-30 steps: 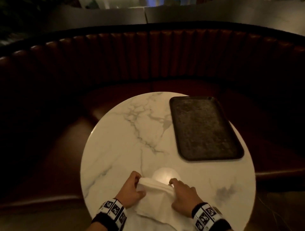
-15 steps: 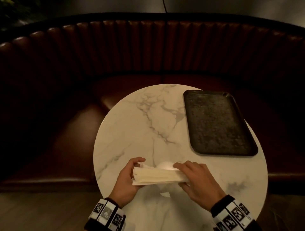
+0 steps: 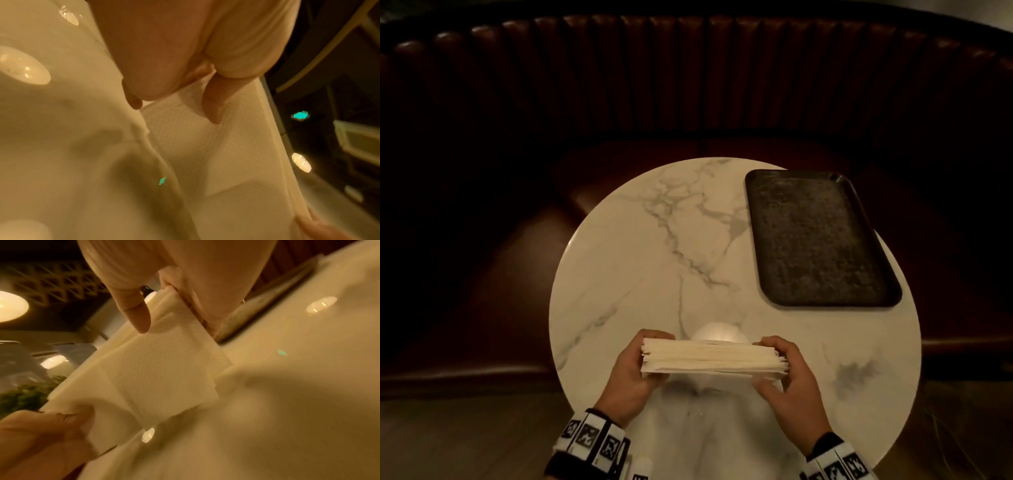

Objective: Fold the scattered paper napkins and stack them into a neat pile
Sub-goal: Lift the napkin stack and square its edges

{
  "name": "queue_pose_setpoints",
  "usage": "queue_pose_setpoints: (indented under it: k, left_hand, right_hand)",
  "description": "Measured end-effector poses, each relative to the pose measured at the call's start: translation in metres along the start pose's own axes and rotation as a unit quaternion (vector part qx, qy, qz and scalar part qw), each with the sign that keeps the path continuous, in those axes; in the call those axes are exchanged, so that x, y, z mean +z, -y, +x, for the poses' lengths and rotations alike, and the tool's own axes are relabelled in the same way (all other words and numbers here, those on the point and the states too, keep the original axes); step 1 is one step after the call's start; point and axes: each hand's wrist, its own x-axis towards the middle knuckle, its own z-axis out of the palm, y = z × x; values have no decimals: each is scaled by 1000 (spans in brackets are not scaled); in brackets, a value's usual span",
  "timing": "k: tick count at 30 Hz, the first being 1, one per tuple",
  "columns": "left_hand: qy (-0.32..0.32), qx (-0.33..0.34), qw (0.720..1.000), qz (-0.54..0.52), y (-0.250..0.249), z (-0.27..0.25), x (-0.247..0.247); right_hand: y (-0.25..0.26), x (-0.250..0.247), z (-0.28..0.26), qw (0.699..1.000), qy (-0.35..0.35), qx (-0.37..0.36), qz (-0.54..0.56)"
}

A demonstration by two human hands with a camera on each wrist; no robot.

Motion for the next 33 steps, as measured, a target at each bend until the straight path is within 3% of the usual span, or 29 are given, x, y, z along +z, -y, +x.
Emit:
queue_pose_setpoints:
  k: [4, 8, 12, 16, 19, 22, 26, 33]
  left_hand:
    - [-19, -24, 999, 25, 18, -2, 3]
    - [-38, -27, 998, 38, 20, 2, 9]
    - [-17, 12, 999, 33, 4, 2, 10]
    - [0, 47, 996, 79, -5, 1, -2]
    - [14, 1, 996, 89, 6, -4, 2]
    - [1, -23, 991, 133, 15, -8, 11]
    - [-31, 3, 984, 177, 10, -7, 11]
    - [-26, 75, 981, 177, -24, 1, 3]
  right_hand:
    - [-34, 21, 2, 998, -11, 54, 2]
    - [-38, 24, 6, 999, -40, 30, -13]
    - [-22, 13, 11, 998, -66, -6, 15]
    - [-17, -4, 19, 999, -28, -40, 18]
    - [-30, 2, 20, 1000, 11, -10, -15]
    - [-43, 13, 17, 1000, -3, 3, -31]
    - [-37, 13, 16, 999, -42, 11, -27]
    - [-2, -5, 21, 998, -34, -59, -9]
